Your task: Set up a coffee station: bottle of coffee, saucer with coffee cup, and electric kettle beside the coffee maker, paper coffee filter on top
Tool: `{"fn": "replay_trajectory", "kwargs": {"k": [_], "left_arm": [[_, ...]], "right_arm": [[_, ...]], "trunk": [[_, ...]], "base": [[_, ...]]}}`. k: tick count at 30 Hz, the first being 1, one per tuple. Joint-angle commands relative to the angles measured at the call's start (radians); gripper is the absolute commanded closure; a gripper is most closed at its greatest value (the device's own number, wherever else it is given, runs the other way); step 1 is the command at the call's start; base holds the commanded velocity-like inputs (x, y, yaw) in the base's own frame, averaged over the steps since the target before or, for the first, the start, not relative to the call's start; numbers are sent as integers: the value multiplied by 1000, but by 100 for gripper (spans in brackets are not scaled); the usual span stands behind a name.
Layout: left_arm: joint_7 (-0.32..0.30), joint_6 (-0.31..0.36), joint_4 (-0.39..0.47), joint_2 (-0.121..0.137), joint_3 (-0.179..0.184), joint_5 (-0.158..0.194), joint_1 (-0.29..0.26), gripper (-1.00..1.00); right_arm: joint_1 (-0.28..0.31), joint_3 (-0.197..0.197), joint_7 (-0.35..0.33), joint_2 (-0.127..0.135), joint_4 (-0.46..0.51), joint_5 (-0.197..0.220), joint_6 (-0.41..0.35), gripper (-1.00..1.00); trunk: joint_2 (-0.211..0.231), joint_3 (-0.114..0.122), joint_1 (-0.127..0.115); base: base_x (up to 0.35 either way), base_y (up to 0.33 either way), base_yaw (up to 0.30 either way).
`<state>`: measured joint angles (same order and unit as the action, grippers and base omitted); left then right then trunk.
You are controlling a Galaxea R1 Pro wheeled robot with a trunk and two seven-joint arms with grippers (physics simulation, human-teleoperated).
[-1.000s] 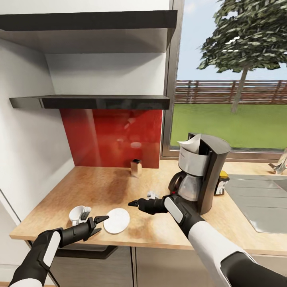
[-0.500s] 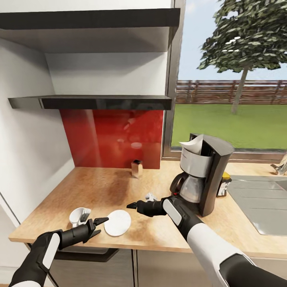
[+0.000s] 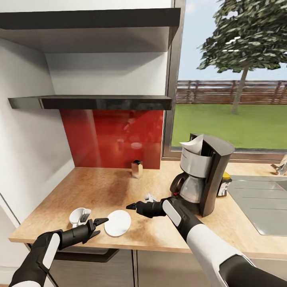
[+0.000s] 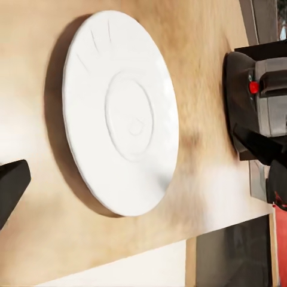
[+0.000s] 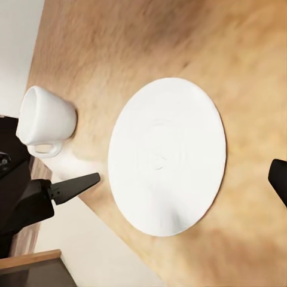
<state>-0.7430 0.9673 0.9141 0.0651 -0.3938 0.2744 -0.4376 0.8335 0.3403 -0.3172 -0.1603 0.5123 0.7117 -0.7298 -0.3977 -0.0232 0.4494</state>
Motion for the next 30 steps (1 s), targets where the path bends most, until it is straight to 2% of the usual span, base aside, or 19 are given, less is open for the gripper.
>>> {"fn": "replay_trajectory", "kwargs": {"k": [1, 12, 30], "left_arm": [[-2, 4, 0, 0, -2, -3, -1, -100], [8, 3, 0, -1, -3, -3, 5, -100], [8, 3, 0, -1, -2, -2, 8, -100]], "right_arm": [[1, 1, -4, 0, 0, -3, -2, -100], [-6, 2, -3, -9, -37, -5, 2, -100], [-7, 1, -3, -14, -41, -5, 3, -100]], "trunk": [[-2, -2, 1], [-2, -2, 1], [-2, -2, 1]], "base": [[0, 0, 0], [0, 0, 0], [29, 20, 0]]}}
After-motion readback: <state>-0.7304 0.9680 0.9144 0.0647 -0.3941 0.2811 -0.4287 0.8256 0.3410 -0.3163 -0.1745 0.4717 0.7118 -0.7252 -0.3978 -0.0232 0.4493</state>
